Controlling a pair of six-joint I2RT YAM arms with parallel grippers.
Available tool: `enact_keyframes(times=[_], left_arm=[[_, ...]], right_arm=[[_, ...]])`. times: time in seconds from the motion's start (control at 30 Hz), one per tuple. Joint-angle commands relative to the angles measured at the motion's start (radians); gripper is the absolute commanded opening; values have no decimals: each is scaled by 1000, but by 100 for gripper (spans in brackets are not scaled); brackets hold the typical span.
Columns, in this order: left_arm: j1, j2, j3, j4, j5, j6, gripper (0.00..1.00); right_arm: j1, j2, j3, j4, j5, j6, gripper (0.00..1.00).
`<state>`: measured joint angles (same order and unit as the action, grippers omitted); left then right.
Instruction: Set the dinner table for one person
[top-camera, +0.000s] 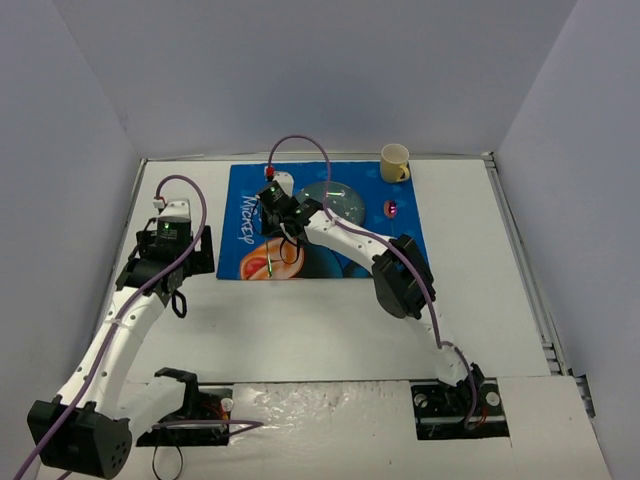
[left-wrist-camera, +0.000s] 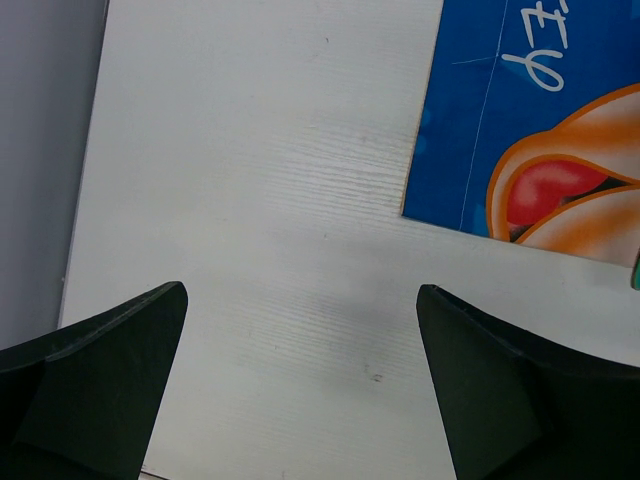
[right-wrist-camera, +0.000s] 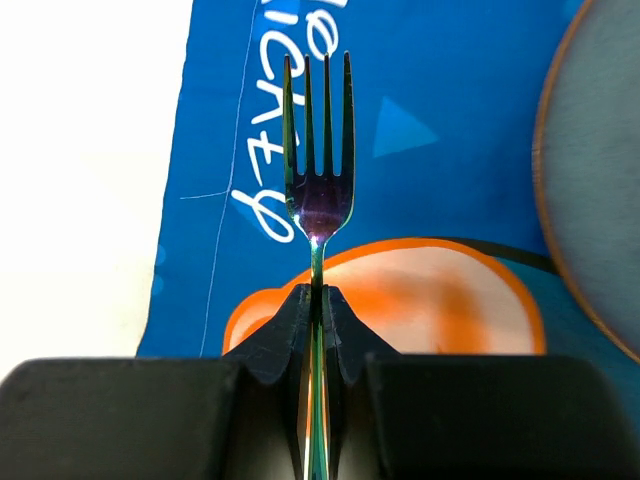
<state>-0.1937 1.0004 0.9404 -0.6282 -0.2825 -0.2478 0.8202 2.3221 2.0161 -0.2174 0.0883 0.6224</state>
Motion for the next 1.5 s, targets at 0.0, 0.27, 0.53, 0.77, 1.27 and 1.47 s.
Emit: enact_keyframes(times=[0.0, 0.27, 0.53, 0.77, 1.27, 1.47], left_arm=[[11, -16, 19, 43, -37, -11, 97], [13, -14, 18, 45, -25, -11, 97], [13, -13, 17, 45, -19, -8, 97], [13, -10, 17, 45, -14, -8, 97], [13, -8, 15, 45, -10, -5, 97], [13, -6, 15, 45, -9, -4, 97]], right_arm=[[8, 30, 86, 70, 19, 69, 0], [6, 80, 85, 107, 29, 130, 0], [-9, 114, 85, 120, 38, 147, 0], [-18, 130, 87, 134, 38, 154, 0], [-24, 175, 115, 178, 34, 89, 0], [-28, 186, 93, 196, 30, 110, 0]])
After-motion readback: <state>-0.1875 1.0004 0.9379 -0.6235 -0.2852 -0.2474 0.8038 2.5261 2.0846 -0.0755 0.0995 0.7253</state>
